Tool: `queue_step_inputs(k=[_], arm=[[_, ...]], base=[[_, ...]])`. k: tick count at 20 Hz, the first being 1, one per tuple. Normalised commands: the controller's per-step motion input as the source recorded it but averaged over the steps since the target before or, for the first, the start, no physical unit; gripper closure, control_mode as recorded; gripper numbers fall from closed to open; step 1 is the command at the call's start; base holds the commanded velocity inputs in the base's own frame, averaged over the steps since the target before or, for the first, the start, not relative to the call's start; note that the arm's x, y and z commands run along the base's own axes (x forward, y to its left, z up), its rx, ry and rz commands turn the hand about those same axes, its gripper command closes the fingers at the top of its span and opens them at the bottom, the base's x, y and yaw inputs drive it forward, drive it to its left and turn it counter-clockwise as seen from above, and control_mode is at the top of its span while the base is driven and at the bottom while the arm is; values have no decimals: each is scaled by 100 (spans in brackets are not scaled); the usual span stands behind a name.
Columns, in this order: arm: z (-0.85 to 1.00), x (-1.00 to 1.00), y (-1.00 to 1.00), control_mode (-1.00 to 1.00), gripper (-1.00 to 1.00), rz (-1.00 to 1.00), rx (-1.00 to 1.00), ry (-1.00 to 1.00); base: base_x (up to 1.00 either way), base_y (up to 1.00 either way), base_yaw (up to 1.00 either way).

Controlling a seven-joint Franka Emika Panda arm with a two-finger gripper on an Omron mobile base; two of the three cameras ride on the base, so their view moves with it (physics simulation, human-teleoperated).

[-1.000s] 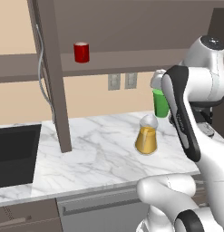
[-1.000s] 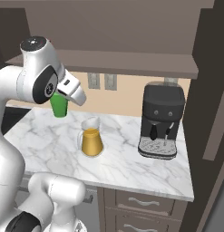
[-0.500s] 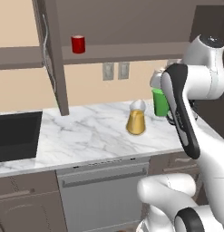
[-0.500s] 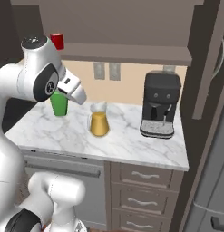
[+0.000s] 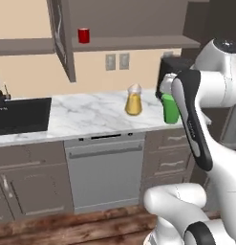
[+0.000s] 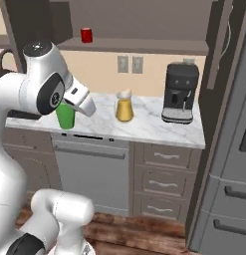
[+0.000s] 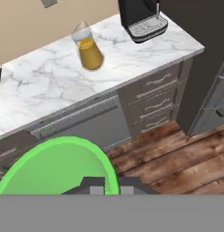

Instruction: There is a tray on the dining counter. Grab the cup, mug, and pitcher and place them on the tray. The pitcher may be placed next to the tray if it cannot fit the tray.

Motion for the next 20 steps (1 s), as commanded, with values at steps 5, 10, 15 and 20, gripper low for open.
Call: queue_step_inputs(k=[5,10,15,20], arm=[[0,0,0,100,100,0,0,0],[0,0,0,100,100,0,0,0],[0,0,0,100,100,0,0,0],[0,0,0,100,100,0,0,0]], base=[[-41,55,62],[0,30,93],[0,7,100],[0,0,100]])
